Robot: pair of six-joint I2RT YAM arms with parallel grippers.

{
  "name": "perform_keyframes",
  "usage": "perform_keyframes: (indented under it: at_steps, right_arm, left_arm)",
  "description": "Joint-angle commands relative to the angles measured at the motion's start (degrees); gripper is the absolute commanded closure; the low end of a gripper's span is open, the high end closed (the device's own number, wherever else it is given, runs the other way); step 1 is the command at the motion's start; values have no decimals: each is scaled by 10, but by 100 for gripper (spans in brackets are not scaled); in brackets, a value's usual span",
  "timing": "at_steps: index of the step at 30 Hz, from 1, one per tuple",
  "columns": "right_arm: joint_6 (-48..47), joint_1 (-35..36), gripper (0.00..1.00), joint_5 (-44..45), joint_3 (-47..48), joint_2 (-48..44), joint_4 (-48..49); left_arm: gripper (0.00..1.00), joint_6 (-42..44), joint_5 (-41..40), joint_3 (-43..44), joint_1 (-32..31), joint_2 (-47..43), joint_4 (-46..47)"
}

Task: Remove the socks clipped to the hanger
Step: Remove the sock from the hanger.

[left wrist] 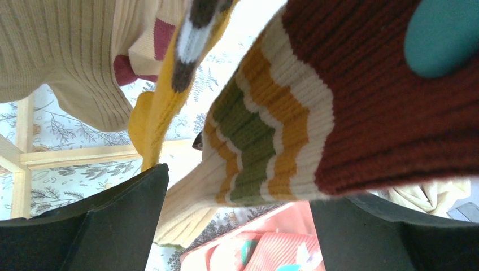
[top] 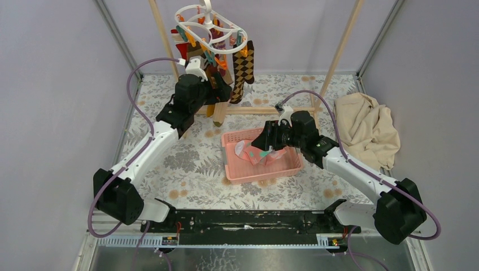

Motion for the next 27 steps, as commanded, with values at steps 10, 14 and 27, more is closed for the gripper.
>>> perform_keyframes:
  at_steps: [10, 14, 27]
  right_arm:
    - [4, -1, 31, 1, -10, -7, 37]
    - [6, -1, 31, -1, -8, -2, 40]
    - [40, -1, 33, -33, 26, 34, 122]
  left_arm:
    - [63, 41, -25, 7, -5, 29, 71]
    - [95, 30, -15, 30, -4, 33, 50]
    - [92, -32, 94, 146, -3, 47, -60]
